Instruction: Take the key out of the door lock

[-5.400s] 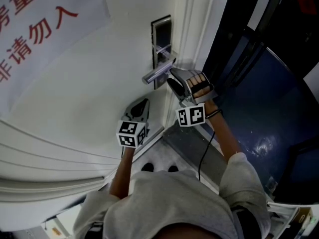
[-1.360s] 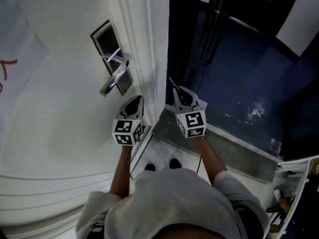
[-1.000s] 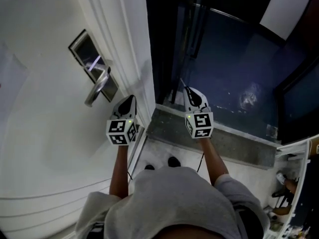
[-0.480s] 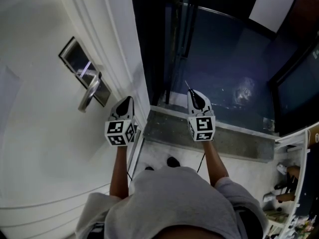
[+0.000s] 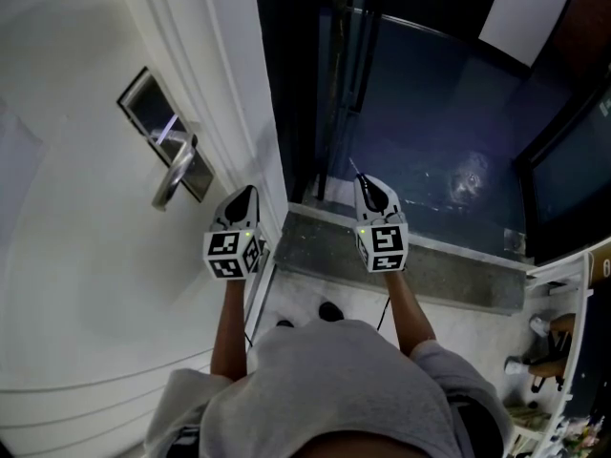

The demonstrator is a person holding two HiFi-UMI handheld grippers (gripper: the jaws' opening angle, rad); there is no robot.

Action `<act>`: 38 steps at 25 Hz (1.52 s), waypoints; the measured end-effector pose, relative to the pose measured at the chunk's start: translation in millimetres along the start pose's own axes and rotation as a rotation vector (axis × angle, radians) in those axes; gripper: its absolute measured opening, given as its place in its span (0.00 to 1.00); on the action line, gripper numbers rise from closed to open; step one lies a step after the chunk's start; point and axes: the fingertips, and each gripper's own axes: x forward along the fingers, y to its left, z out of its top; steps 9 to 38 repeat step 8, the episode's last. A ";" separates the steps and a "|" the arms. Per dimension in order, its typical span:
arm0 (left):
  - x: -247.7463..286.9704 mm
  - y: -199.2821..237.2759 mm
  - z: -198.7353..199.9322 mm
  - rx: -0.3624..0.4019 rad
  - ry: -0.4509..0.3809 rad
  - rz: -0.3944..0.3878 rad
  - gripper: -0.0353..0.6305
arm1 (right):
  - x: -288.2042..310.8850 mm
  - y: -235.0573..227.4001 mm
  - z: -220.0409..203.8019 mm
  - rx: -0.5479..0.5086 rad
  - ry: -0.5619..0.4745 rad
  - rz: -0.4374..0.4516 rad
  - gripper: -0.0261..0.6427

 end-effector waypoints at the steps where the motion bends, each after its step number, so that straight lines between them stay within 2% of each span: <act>1: 0.3 -0.3 0.4 0.001 -0.001 -0.001 0.08 | 0.3 0.0 -0.5 0.001 0.000 0.000 0.08; 38: -0.3 -4.8 1.5 0.006 0.000 -0.008 0.08 | -0.5 -2.3 0.5 -0.001 -0.002 0.001 0.08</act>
